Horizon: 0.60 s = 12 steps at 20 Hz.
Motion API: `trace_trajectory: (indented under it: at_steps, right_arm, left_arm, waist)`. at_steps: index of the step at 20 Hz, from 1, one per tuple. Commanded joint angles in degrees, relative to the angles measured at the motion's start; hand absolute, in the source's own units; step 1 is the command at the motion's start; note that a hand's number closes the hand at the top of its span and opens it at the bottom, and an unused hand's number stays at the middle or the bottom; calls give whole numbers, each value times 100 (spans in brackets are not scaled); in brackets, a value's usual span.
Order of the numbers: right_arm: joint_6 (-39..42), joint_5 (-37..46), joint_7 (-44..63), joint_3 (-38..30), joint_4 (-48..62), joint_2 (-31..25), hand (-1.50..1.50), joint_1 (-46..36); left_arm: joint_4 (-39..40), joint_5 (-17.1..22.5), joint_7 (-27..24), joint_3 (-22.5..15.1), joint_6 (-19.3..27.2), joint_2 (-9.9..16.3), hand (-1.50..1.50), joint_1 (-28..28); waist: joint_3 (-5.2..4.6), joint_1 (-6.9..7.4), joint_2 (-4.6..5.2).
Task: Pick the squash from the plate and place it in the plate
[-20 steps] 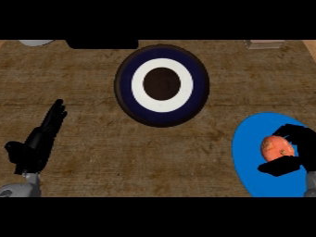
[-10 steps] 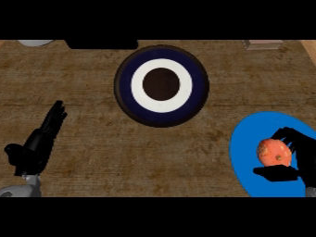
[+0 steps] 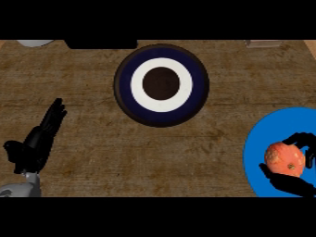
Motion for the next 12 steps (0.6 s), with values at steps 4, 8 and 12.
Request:
trace_trajectory:
  at_steps: [4, 8, 12]
  right_arm:
    - [-309, 254, 96, -179, -1448, 143, 150, 252]
    - [-60, 412, 427, -26, -1527, 402, 150, -399]
    - [204, 947, 966, 438, -1286, 785, 150, -1110]
  left_arm:
    - [-256, -1, 415, -6, 83, -92, 0, -172]
    - [50, -108, -83, 76, -82, -40, 0, 34]
    - [2, -234, -83, -21, -66, -182, 0, 105]
  waist:
    - [11, -11, -1]
    - [10, 37, 15]
    - [10, 63, 18]
